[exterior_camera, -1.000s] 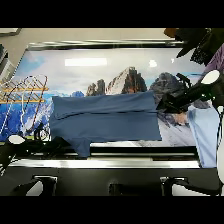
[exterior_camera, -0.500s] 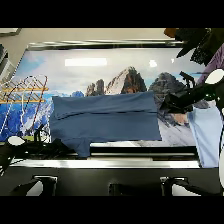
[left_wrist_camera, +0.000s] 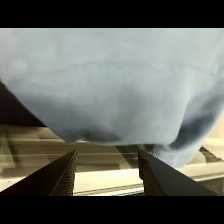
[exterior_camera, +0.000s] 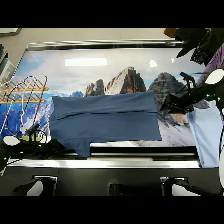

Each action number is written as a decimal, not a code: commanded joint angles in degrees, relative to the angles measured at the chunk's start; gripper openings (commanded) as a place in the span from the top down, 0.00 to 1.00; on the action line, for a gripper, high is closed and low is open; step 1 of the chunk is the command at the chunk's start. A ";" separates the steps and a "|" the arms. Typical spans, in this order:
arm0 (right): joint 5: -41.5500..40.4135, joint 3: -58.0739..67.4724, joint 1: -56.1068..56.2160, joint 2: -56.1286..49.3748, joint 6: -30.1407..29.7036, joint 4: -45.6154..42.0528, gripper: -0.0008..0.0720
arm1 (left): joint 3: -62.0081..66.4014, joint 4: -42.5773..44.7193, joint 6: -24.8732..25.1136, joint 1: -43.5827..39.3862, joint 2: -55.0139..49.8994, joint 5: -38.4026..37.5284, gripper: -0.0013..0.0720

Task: Fold the clothes and pants, and hang the long-sleeved shirts on hangers.

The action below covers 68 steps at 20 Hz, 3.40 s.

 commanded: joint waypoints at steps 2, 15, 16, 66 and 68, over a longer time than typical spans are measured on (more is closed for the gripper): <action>-0.22 -0.02 0.04 0.04 0.02 -0.04 0.33 | 0.15 0.63 -0.09 0.48 -0.17 3.06 0.38; 0.28 -0.02 0.04 0.04 0.04 0.57 0.33 | -2.27 -2.34 -1.42 -1.55 -0.39 7.04 0.65; 0.66 -0.02 0.04 0.04 0.02 0.55 0.33 | -2.27 -2.32 -2.05 -1.55 -0.39 7.67 0.65; -21.44 -40.81 -15.37 3.08 -13.18 18.82 0.52 | -2.32 -2.32 -2.23 -1.55 -0.39 8.55 0.96; -21.20 -40.81 -15.37 3.08 -13.46 18.84 0.53 | -2.32 -2.32 -2.23 -1.55 -0.39 8.55 0.96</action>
